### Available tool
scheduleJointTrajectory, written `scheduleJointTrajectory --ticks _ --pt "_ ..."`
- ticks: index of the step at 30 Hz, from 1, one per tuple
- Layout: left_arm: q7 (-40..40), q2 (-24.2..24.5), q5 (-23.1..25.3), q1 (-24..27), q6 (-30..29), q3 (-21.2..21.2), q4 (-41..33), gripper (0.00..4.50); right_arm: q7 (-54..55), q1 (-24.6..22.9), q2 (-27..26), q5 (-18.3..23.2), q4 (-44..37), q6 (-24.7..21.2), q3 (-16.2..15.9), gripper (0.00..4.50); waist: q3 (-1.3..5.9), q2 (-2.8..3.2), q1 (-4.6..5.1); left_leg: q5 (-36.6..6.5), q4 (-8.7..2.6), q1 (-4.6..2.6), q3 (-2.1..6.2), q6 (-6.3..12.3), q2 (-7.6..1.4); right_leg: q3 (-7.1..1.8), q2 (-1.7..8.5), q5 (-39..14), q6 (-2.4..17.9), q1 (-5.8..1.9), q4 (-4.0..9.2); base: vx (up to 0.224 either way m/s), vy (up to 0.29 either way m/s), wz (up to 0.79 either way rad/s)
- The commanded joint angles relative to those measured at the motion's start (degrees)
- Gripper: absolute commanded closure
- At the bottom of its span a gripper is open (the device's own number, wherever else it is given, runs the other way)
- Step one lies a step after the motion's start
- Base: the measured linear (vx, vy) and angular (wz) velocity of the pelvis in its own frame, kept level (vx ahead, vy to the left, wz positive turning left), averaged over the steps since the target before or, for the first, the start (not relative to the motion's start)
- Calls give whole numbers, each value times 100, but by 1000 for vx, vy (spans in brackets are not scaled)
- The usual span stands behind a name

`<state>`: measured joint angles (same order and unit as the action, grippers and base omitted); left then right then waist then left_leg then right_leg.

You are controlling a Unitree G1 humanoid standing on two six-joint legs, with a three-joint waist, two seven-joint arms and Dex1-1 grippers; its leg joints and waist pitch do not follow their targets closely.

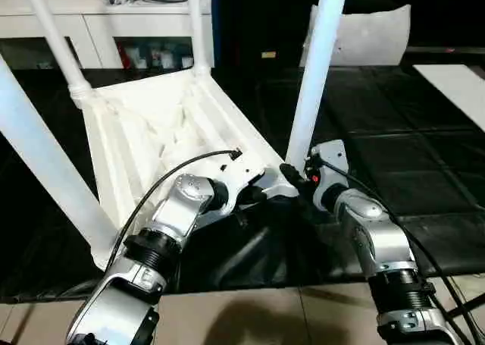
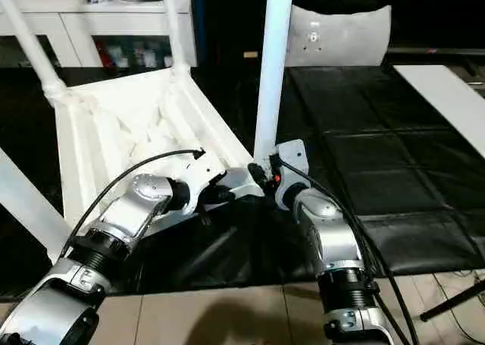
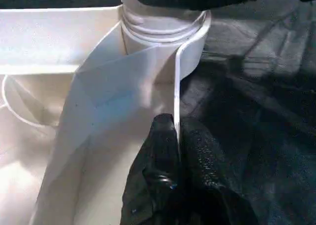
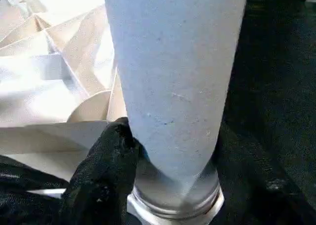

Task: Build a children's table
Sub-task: Rotate leg to tighten

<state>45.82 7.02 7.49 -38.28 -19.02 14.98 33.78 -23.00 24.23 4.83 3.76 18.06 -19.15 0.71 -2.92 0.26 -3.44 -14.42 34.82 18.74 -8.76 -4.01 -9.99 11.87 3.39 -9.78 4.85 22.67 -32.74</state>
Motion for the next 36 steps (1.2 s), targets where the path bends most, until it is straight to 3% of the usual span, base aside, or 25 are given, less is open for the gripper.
scheduleJointTrajectory --ticks 1,4,8,11,14,17,20,24,27,28,31,36 --pt "-149 -176 -28 -232 156 53 -311 450 -345 -159 -361 21 -40 -52 -526 162 460 -23 -55 781 -298 155 169 817 -390 -546 718 -634 -84 -481 316 0 0 0" --pt "66 -8 -12 -134 236 116 -396 450 -584 -317 -177 26 -207 139 -569 132 419 -22 -68 536 -309 136 133 791 -371 -536 709 -1034 -97 -460 397 0 0 0" --pt "437 285 -22 50 498 263 -490 450 -1143 -528 303 122 -450 494 -649 91 406 -26 -127 312 -317 144 120 765 -347 -515 680 -1378 -419 -479 461 0 0 0" --pt "623 395 -23 125 646 335 -500 450 -1341 -573 500 131 -483 629 -668 56 398 -32 -131 206 -325 124 117 689 -346 -494 660 -1562 -528 -454 498 0 0 0" --pt "1037 607 -48 262 1023 441 -458 450 -2015 -675 889 288 -602 824 -666 46 408 -46 -152 162 -315 144 104 683 -313 -490 642 -1608 -672 -476 499 0 0 0" --pt "1648 947 -81 376 1485 629 -437 450 -3023 -800 1416 478 -730 1068 -737 46 421 -35 -207 217 -312 140 146 787 -363 -485 641 -1341 -760 -468 468 0 0 0" --pt "2060 1208 -83 413 1720 765 -430 450 -3707 -821 1743 684 -731 1083 -770 46 413 -49 -221 85 -310 142 111 822 -323 -480 622 -1445 -869 -465 483 0 0 0" --pt "2380 1323 -181 407 1883 775 -403 450 -4225 -722 1967 824 -573 1192 -807 46 405 -44 -269 20 -327 115 110 688 -357 -449 622 -1744 -830 -450 533 0 0 0" --pt "2586 1408 -186 423 2025 837 -396 450 -4499 -672 2061 893 -488 1190 -848 46 423 -78 -293 133 -323 119 117 682 -376 -466 643 -1625 -740 -451 498 0 0 0" --pt "2815 1509 -193 439 2194 909 -387 450 -4830 -621 2165 988 -432 1146 -915 80 427 -68 -303 156 -318 130 118 723 -366 -469 642 -1567 -720 -462 480 0 0 0" --pt "2935 1570 -200 440 2269 952 -378 450 -5030 -584 2228 1036 -393 1121 -962 80 434 -70 -327 264 -311 127 117 766 -390 -482 649 -1431 -690 -451 448 0 0 0" --pt "3325 1720 -202 461 2475 1080 -444 450 -5252 -298 2205 945 10 1276 -1041 126 433 -87 -348 308 -314 121 104 717 -392 -486 671 -1497 -564 -440 442 0 0 0"
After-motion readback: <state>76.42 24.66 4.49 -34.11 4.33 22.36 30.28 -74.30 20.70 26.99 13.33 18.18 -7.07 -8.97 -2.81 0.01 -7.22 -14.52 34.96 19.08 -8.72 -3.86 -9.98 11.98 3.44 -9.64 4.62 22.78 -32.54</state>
